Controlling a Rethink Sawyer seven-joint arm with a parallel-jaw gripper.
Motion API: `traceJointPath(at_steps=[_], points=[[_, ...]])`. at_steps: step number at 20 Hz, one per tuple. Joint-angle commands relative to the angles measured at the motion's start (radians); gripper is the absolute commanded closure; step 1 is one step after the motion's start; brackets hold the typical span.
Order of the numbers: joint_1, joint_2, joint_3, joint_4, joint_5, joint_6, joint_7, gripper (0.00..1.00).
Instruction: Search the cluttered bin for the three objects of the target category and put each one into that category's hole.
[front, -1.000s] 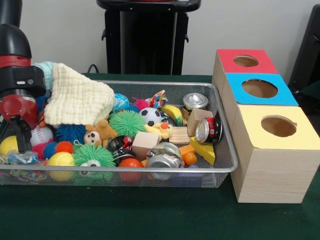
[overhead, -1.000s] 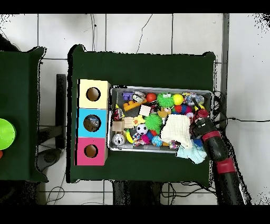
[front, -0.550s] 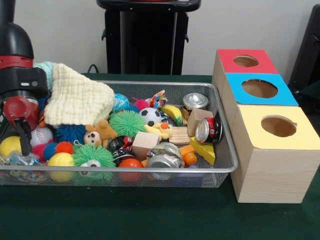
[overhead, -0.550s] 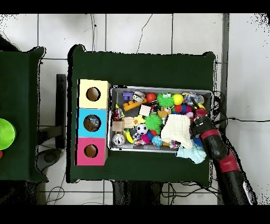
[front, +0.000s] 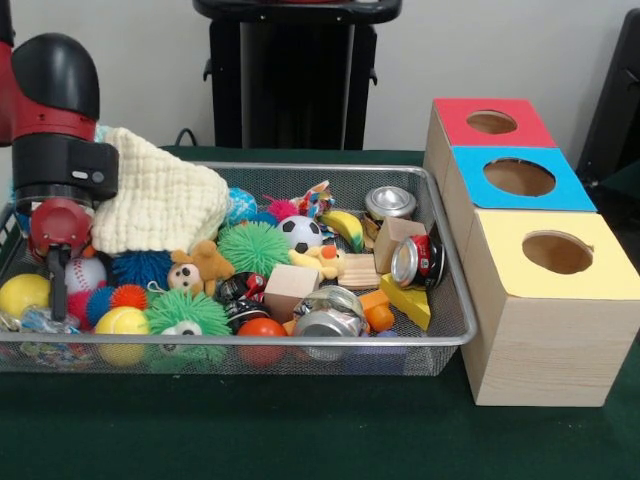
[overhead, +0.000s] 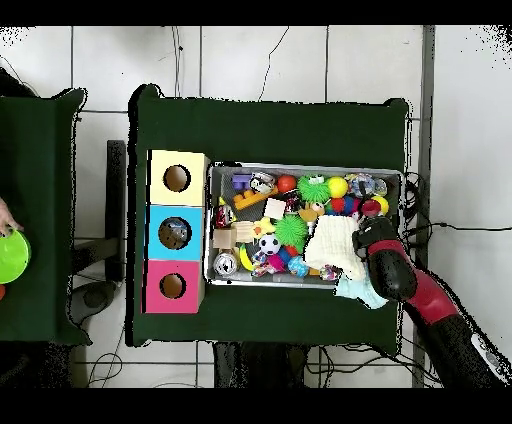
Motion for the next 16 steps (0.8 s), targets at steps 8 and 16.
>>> traceJointPath(at_steps=[8,16], points=[[0.173,0.057,-0.096,-0.219,0.132,-0.276,0.148,0.00],[0.222,-0.005,-0.179,-0.187,0.201,-0.295,0.137,1.00]])
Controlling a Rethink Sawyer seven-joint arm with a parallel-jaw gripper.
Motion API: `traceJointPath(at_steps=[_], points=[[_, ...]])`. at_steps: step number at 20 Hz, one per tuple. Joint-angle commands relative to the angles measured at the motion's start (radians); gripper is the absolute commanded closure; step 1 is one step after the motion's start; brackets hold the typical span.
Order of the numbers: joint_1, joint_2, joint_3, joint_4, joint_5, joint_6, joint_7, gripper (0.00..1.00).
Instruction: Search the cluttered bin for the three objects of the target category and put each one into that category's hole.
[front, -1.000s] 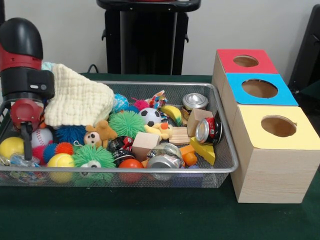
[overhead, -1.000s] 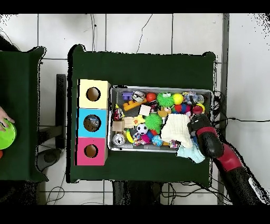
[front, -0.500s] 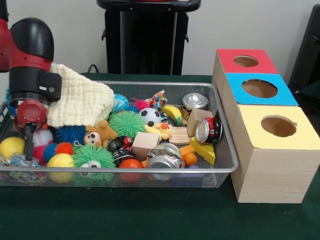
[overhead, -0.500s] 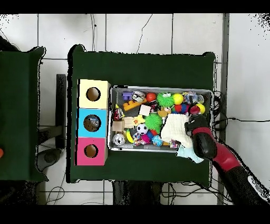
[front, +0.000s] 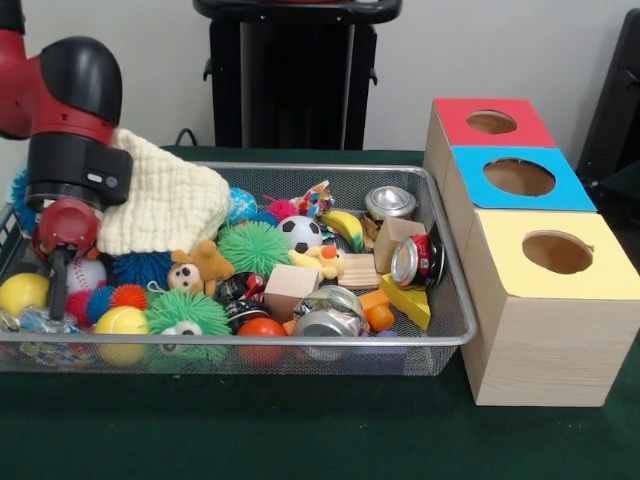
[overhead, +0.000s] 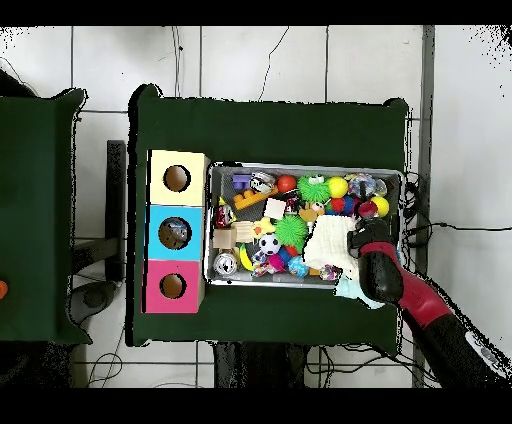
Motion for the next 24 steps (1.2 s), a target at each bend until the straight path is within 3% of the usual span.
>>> traceJointPath(at_steps=[1,9,12,17,24], points=[[0.105,0.042,-0.037,-0.206,0.131,-0.083,0.136,1.00],[0.127,-0.036,-0.063,-0.112,0.176,-0.094,0.165,1.00],[0.131,-0.036,-0.071,-0.112,0.174,-0.109,0.162,1.00],[0.035,0.098,0.035,-0.311,-0.153,-0.183,0.200,1.00],[0.017,0.088,0.076,-0.384,-0.347,-0.202,0.260,1.00]])
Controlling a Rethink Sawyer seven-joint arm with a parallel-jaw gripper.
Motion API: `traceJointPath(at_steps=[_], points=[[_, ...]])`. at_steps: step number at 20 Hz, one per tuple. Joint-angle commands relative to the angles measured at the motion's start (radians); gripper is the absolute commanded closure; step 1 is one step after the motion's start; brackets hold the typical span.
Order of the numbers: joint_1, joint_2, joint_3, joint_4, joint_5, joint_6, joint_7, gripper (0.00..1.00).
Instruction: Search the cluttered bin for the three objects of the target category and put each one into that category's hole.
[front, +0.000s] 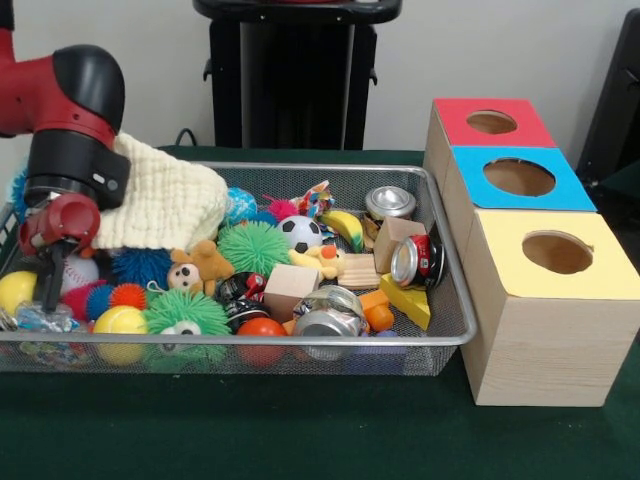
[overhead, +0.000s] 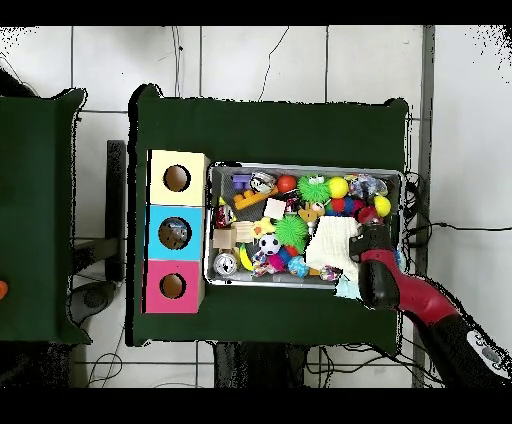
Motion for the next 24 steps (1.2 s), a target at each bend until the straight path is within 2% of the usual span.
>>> traceJointPath(at_steps=[1,2,3,6,8,10,13,16,19,20,24], points=[[-0.014,0.090,0.144,-0.344,-0.195,-0.033,0.302,1.00],[-0.018,0.091,0.152,-0.352,-0.224,-0.021,0.323,1.00],[-0.025,0.093,0.166,-0.370,-0.285,-0.004,0.360,0.00],[-0.022,0.100,0.180,-0.415,-0.395,-0.023,0.449,0.00],[-0.022,0.101,0.180,-0.422,-0.398,-0.034,0.448,0.00],[-0.026,0.076,0.181,-0.389,-0.365,-0.008,0.418,0.00],[-0.028,0.037,0.196,-0.361,-0.397,0.053,0.460,0.00],[-0.011,0.037,0.194,-0.378,-0.428,0.046,0.496,0.00],[-0.004,0.035,0.184,-0.374,-0.408,0.049,0.494,0.00],[0.005,0.031,0.164,-0.373,-0.376,0.043,0.470,1.00],[0.014,0.006,0.143,-0.351,-0.330,0.088,0.428,1.00]])
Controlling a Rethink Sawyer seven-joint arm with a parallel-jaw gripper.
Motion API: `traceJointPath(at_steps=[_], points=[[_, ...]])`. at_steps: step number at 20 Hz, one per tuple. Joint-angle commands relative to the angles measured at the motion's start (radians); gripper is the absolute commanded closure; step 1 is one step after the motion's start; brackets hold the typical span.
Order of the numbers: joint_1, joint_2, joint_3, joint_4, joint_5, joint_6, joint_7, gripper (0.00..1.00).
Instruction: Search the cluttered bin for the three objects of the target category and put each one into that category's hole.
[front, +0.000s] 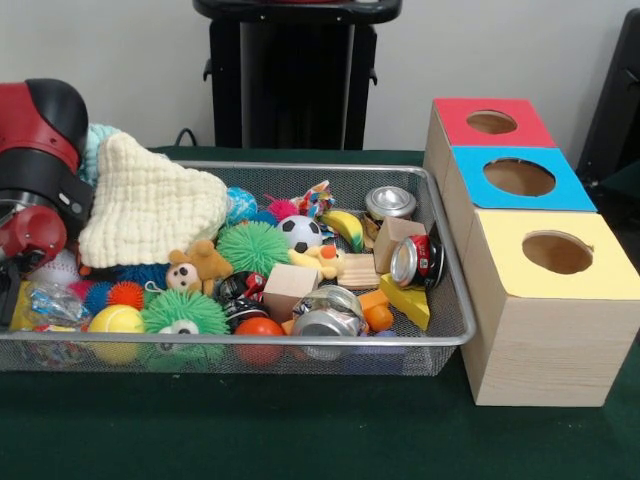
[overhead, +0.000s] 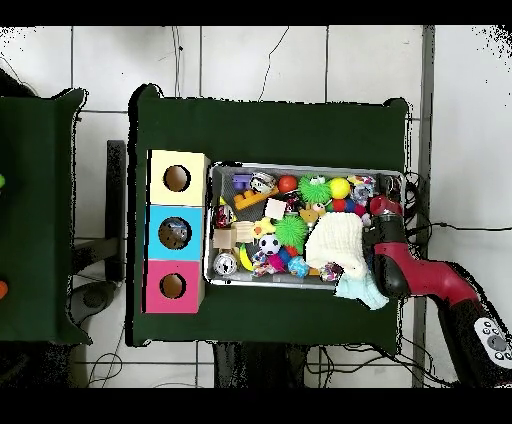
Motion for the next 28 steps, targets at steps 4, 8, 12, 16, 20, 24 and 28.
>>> traceJointPath(at_steps=[4,8,12,16,20,24,28], points=[[0.026,-0.073,0.046,-0.106,0.071,0.158,0.207,1.00],[-0.001,-0.112,0.108,-0.057,-0.039,0.222,0.283,1.00],[-0.032,-0.129,0.157,-0.016,-0.087,0.275,0.306,1.00],[-0.120,-0.108,0.249,0.116,0.091,0.487,0.160,1.00],[-0.078,-0.305,0.184,0.308,0.407,0.687,0.151,1.00],[-0.102,-0.301,0.214,0.323,0.536,0.842,0.027,1.00],[-0.113,-0.282,0.219,0.309,0.586,0.904,-0.047,1.00]])
